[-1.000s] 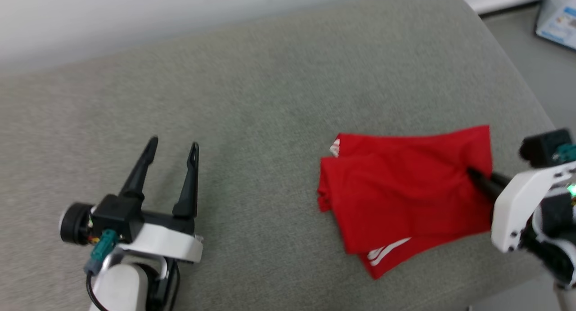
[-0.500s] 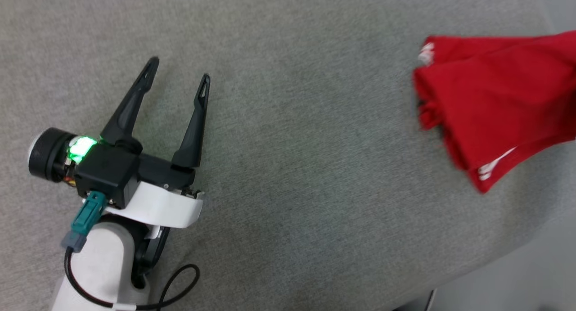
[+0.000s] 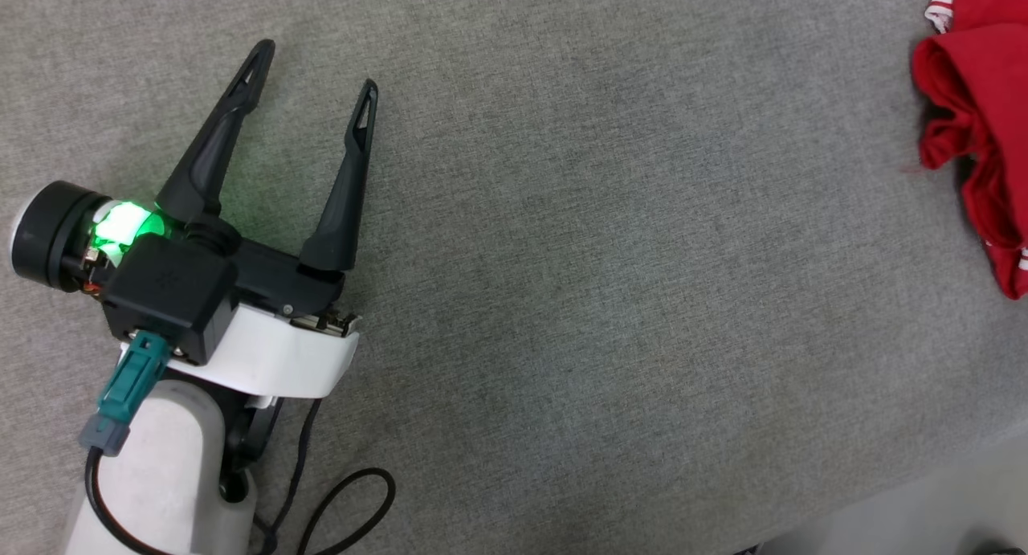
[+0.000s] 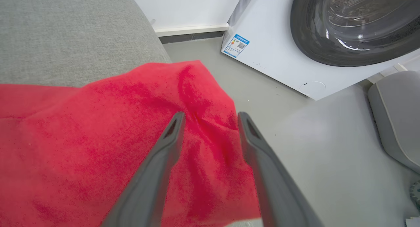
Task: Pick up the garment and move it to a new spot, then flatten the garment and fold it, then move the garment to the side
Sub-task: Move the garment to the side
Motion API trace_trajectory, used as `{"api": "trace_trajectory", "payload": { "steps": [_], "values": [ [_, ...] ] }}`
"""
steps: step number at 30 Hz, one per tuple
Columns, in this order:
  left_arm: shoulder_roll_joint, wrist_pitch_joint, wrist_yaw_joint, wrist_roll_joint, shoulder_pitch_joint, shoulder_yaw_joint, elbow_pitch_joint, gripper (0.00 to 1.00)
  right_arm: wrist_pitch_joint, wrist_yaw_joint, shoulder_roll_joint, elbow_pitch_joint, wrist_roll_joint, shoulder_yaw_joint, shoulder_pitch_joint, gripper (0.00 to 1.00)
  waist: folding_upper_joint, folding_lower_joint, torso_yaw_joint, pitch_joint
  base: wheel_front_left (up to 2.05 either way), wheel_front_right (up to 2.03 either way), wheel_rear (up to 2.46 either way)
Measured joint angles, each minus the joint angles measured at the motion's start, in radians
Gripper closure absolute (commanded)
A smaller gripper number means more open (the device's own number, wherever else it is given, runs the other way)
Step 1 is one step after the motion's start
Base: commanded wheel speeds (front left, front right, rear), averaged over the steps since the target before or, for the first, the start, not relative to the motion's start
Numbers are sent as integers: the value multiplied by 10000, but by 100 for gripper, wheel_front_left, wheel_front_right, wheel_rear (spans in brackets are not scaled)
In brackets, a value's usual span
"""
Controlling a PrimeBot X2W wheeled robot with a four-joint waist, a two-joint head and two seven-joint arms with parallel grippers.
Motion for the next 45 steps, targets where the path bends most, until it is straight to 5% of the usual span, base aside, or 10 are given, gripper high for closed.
{"api": "trace_trajectory", "payload": {
  "steps": [9, 21, 35, 45],
  "values": [
    [-199, -460, 150, -207, 221, -188, 832, 0, -1925, 0, -198, 1406, -1753, -1348, -239, 0, 0, -1, 189, -789, 0, 0, 0],
    [-817, -1292, 732, -819, 1737, -77, 2468, 0, -3317, -2, -136, 1434, -888, -911, 1591, 0, 0, -3, 796, -2863, 0, 0, 0],
    [-1360, -1939, 1200, -1327, 3193, 27, 3766, 0, -3455, -2, 1542, -1444, 407, -2, 5252, 0, 1, -5, 1876, -5236, 0, 0, 0],
    [-1413, -2117, 1337, -1538, 3646, 207, 4500, 0, -2378, -2, 3524, -5150, 347, 918, 7812, 0, 1, -4, 2664, -6220, 0, 0, 0]
  ]
}}
